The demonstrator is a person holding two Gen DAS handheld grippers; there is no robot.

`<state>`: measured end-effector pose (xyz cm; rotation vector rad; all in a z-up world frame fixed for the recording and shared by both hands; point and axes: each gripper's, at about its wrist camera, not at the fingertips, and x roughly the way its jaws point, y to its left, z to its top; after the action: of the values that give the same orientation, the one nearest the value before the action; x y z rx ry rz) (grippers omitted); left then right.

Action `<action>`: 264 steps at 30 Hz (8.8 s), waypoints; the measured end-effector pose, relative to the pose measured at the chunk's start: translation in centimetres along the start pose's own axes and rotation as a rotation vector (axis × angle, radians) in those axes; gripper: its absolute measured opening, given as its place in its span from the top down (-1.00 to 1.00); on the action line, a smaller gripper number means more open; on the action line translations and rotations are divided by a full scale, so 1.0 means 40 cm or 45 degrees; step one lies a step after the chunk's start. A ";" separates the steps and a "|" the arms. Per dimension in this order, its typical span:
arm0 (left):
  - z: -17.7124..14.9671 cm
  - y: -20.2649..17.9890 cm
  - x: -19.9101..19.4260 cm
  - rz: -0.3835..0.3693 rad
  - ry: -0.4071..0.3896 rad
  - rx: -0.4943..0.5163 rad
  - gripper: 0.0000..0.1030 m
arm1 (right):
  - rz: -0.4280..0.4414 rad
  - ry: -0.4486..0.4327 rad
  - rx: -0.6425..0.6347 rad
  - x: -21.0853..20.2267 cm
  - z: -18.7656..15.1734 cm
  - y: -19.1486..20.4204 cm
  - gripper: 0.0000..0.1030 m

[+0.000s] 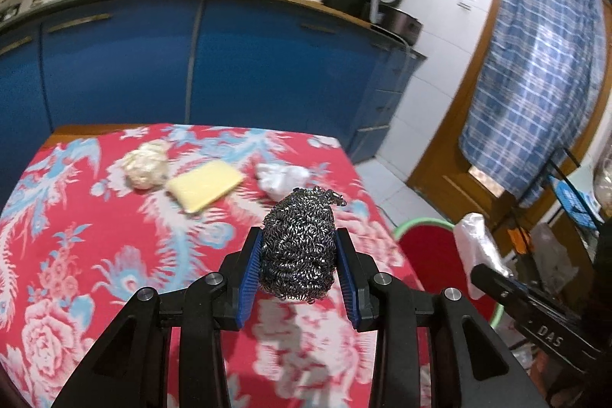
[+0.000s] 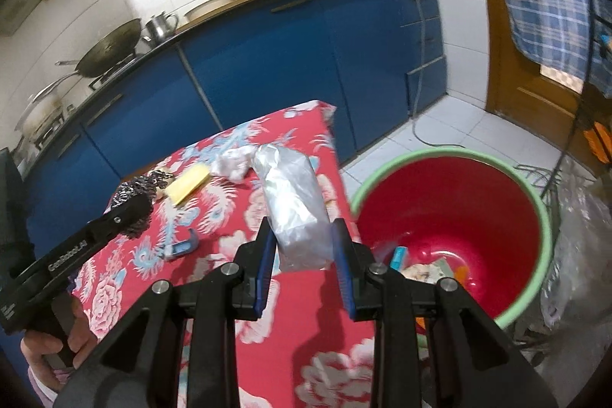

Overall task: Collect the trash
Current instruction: 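Drop the white bag into the red bucket with the right gripper while the left drops the steel wool, then move both open grippers back over the table, then grasp the blue plastic handle with the left gripper, then grasp the white cloth with the right gripper while the left holds the blue handle, then carry the white cloth over the bucket and open the right gripper while the left drops the blue handle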

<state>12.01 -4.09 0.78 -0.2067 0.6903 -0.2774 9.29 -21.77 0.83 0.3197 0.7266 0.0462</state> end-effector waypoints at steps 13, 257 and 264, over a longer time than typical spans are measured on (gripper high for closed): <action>-0.031 -0.132 0.046 -0.099 0.066 0.101 0.26 | -0.124 0.030 0.131 -0.002 -0.046 -0.159 0.36; 0.042 0.316 0.085 0.268 -0.050 -0.173 0.51 | -0.001 0.012 -0.103 0.092 0.035 0.134 0.85; 0.045 0.243 0.062 0.207 -0.046 -0.111 0.51 | -0.049 -0.019 -0.047 0.040 0.031 0.064 0.85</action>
<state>16.79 4.47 -2.04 -0.2365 0.6800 -0.0877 11.48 -19.43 1.42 0.2702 0.7161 0.0208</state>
